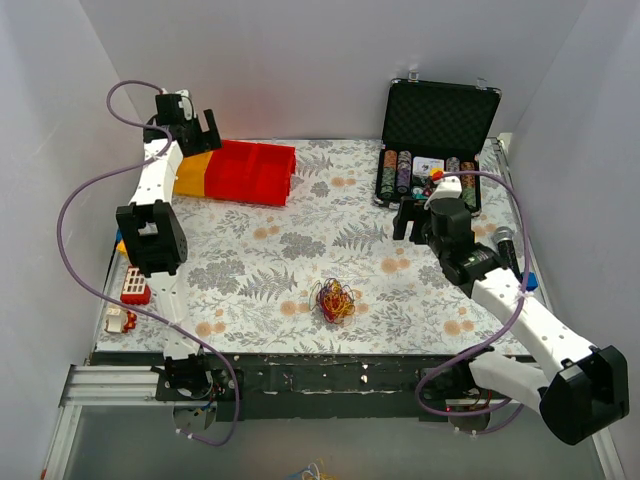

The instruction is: Untangle the cables

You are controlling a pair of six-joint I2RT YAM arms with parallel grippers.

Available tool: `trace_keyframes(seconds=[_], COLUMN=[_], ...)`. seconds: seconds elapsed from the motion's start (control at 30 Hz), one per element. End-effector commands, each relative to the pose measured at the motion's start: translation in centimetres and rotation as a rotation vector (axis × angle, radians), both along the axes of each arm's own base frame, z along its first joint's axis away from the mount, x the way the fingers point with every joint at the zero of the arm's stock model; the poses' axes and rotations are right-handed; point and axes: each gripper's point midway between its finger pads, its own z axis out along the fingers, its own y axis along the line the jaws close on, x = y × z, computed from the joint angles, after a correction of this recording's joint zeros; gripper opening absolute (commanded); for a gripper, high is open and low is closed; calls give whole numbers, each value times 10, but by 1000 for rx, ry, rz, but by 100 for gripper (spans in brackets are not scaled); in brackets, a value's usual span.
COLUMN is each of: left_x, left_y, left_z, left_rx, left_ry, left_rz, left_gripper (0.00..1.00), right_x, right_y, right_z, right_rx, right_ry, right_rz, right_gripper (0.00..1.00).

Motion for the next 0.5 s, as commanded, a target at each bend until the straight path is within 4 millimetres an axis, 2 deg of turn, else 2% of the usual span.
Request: trace_keyframes(seconds=[0.0,0.23,0.37,0.47], left_x=[-5,-4,-4,-6], left_y=[31,35,33,29], left_z=[15,-25,-51,-63], left_rx=[45,68,70,75], left_ry=[-18,58,103,118], left_rz=[56,39,12,-16], left_gripper=[98,98,98,98], right_x=[-6,-15,-18,-21], right_y=[3,12,22,28], right_z=[6,-8,-9,-8], right_rx=[13,25,30,33], right_ry=[-61,-45,-41,-45], right_rz=[6,32,56,68], right_gripper=[90,83,80,78])
